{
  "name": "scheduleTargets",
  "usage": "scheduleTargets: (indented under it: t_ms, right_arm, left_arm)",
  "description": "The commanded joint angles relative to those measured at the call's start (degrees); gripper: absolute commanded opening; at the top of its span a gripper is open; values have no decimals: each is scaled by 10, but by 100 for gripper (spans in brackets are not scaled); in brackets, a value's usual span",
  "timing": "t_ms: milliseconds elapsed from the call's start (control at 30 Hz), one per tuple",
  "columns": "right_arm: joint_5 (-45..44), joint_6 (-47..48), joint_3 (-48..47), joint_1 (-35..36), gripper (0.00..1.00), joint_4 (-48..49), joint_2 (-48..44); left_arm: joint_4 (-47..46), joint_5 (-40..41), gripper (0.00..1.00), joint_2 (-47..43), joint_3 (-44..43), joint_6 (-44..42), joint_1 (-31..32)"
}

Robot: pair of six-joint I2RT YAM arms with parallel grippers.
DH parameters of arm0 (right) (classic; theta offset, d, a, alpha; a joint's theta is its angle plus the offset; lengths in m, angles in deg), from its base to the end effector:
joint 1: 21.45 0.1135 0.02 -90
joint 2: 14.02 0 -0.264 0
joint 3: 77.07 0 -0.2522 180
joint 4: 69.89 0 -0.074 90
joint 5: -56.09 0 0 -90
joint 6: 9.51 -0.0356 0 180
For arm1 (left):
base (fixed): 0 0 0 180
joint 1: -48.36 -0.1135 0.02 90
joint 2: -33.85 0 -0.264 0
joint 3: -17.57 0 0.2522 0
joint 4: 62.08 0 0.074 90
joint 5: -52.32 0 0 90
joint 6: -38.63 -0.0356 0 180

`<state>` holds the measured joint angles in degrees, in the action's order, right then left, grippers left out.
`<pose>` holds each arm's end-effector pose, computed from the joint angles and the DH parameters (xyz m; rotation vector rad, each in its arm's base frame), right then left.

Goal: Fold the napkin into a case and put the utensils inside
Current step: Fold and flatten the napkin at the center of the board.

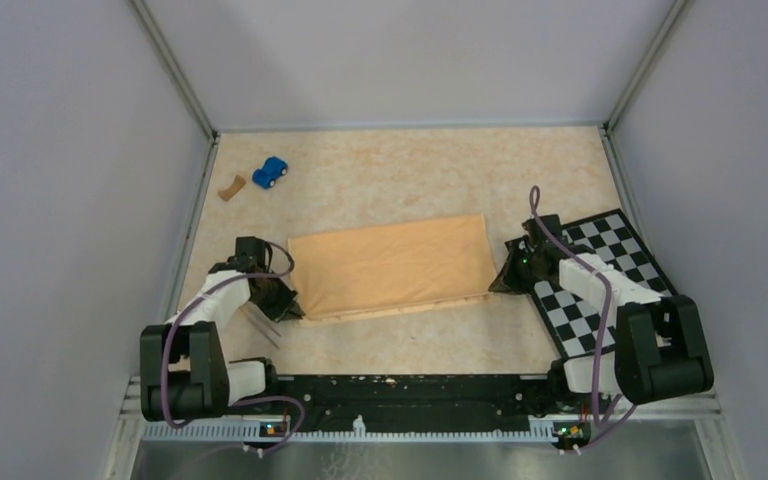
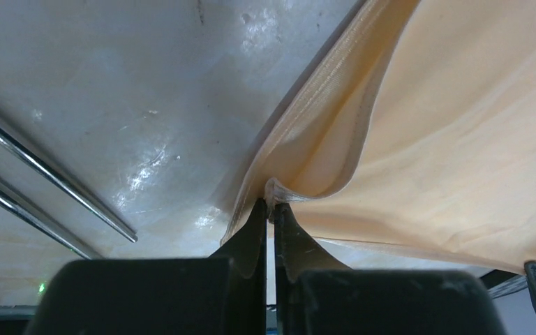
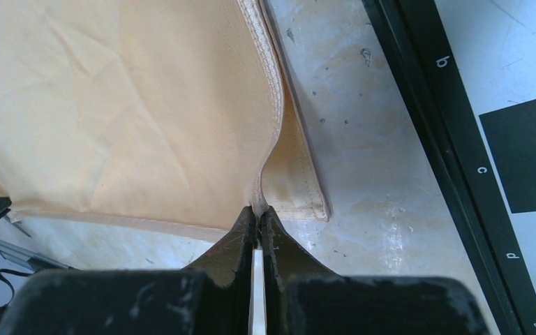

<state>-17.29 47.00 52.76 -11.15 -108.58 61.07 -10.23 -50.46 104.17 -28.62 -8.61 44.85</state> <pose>0.2233 0.0509 0.1655 0.4616 2.7195 0.6147 0.1877 0.0036 0.1535 -1.1237 2.7336 -0.4338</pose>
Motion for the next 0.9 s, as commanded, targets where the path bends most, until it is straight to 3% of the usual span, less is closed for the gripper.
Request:
scheduleTargets:
  t_ms: [0,300,367,500,633,733,867]
  right_arm:
    - [-7,11,2,-3,0,30,10]
    - [-2,15,8,-3,0,36,21]
    - [7,17,3,-3,8,22,12]
    - [15,15,-7,-3,32,-32,-50]
    - [8,3,-12,-3,44,-73,-126]
    - [9,5,-19,-3,52,-48,-145]
    - [64,24,-33,-3,52,7,-81]
  left_arm:
    - [-23,20,0,15,-3,5,-2]
    - [-12,21,1,21,-8,6,-2]
    - [13,30,11,2,-22,12,-2]
    - [68,42,42,-68,-58,8,-2]
    - [110,61,60,-127,-90,-14,-2]
    - [89,19,64,-149,-93,-38,-2]
    - [35,-52,66,-124,-85,-59,-2]
